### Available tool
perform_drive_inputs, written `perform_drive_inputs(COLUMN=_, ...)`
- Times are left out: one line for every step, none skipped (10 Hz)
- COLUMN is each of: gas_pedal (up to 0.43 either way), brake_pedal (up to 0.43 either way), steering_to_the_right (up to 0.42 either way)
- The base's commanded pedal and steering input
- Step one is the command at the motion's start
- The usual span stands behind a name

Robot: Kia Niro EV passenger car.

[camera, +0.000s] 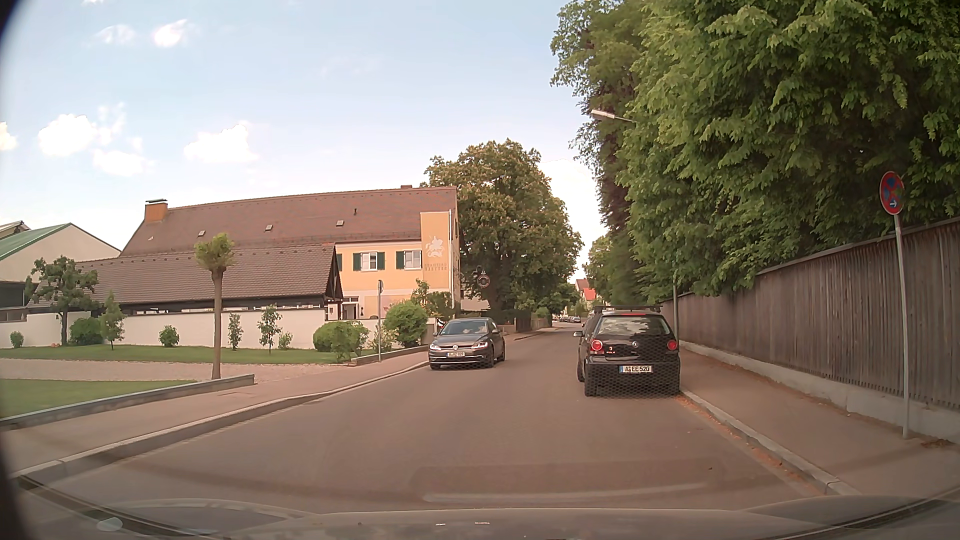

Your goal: Follow the waypoints while adhering to traffic rules and regulations

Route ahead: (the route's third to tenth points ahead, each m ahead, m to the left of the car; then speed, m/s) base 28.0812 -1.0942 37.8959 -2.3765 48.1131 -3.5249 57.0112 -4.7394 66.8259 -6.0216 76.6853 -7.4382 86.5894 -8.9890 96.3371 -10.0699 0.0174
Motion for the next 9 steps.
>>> perform_drive_inputs(gas_pedal=0.0, brake_pedal=0.073, steering_to_the_right=0.024)
perform_drive_inputs(gas_pedal=0.0, brake_pedal=0.073, steering_to_the_right=0.025)
perform_drive_inputs(gas_pedal=0.0, brake_pedal=0.073, steering_to_the_right=0.025)
perform_drive_inputs(gas_pedal=0.0, brake_pedal=0.024, steering_to_the_right=0.026)
perform_drive_inputs(gas_pedal=0.0, brake_pedal=0.024, steering_to_the_right=0.027)
perform_drive_inputs(gas_pedal=0.0, brake_pedal=0.024, steering_to_the_right=0.027)
perform_drive_inputs(gas_pedal=0.0, brake_pedal=0.024, steering_to_the_right=0.027)
perform_drive_inputs(gas_pedal=0.008, brake_pedal=0.024, steering_to_the_right=0.027)
perform_drive_inputs(gas_pedal=0.039, brake_pedal=0.018, steering_to_the_right=0.028)
